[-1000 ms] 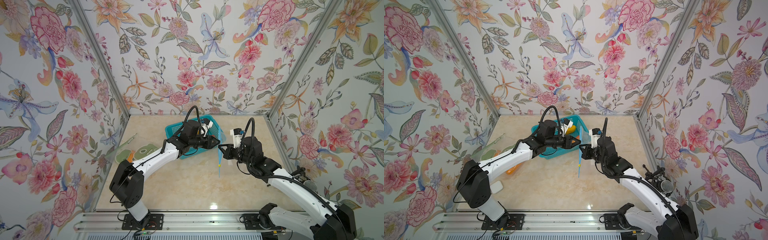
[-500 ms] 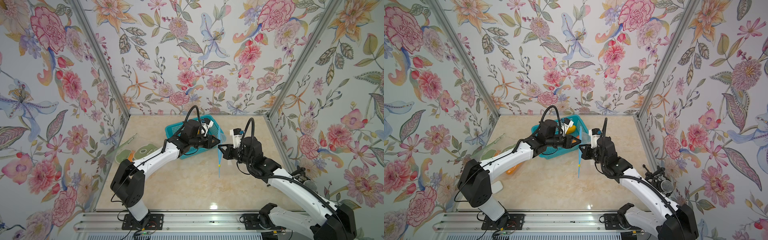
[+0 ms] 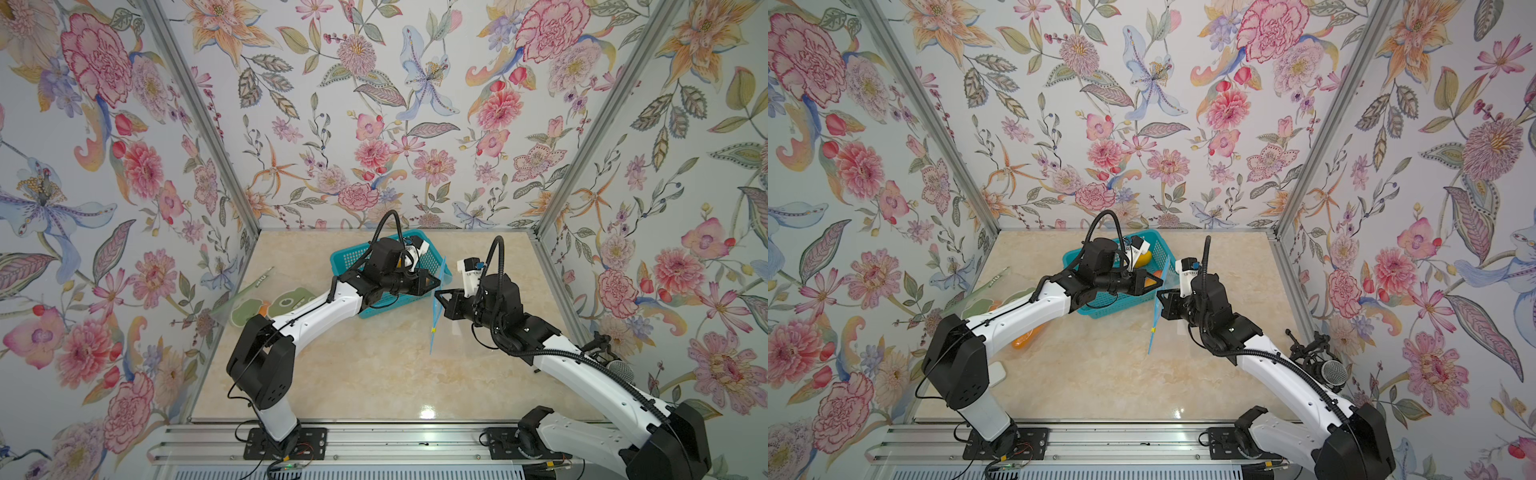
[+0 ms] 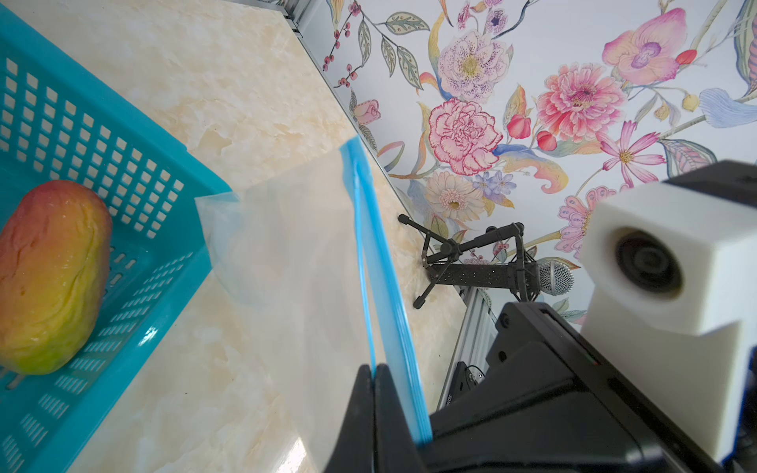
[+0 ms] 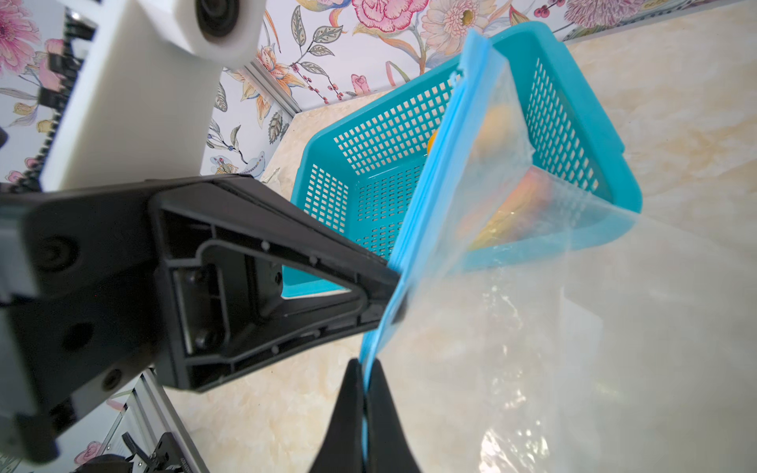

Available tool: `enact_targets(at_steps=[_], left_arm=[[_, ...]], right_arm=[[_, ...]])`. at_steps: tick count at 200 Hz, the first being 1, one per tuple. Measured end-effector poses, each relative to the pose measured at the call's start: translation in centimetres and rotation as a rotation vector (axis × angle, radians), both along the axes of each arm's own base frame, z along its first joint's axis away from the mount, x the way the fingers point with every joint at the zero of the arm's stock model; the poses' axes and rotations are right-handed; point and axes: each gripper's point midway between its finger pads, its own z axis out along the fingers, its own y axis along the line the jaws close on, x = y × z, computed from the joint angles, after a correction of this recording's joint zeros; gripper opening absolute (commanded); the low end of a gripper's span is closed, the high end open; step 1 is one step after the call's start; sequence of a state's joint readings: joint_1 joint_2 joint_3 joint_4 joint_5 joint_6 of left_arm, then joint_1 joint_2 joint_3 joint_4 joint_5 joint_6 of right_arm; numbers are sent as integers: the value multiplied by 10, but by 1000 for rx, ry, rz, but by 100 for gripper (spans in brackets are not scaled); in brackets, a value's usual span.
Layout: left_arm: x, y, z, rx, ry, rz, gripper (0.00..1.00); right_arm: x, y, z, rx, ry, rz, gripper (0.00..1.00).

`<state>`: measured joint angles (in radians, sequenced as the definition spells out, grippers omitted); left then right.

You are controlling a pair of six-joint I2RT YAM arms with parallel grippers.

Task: Place the mango in a zip-top bag and seal the zipper
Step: Open the zipper of the food storage bag.

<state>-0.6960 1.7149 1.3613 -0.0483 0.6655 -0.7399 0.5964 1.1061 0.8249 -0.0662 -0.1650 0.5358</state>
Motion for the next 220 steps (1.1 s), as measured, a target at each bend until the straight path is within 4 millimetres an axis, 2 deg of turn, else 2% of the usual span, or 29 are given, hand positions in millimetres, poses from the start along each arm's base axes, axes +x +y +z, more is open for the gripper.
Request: enact_targets(at_steps=[38,66,91,121,149,165,182,202,220], left_arm=[[10,7,-5,54,-18,62,0],[16,17,-11,108,-28,122,0],[18,26,-6,137,-51,157,0],[19,41,5,177,-90,208,0],[18,49,18,177,-115,231,0],[17,48,21,165,-115,231,0],[16,46,25,142,-111,225,0],[15,46,35,117,-118,230,0],[14,47,42,104,-128,232,0]], right_arm=[[3,-4,0,-11,-7,-28,0],[4,-15,-3,-47,-3,-82,0],[6,-29,-9,-109,19,-150,0],[11,-43,-2,-184,34,-225,0],[13,-33,13,-235,29,-223,17],[11,-14,20,-250,26,-181,42],[9,5,24,-272,19,-140,55],[10,22,20,-297,28,-129,58],[16,24,9,-326,50,-156,62]])
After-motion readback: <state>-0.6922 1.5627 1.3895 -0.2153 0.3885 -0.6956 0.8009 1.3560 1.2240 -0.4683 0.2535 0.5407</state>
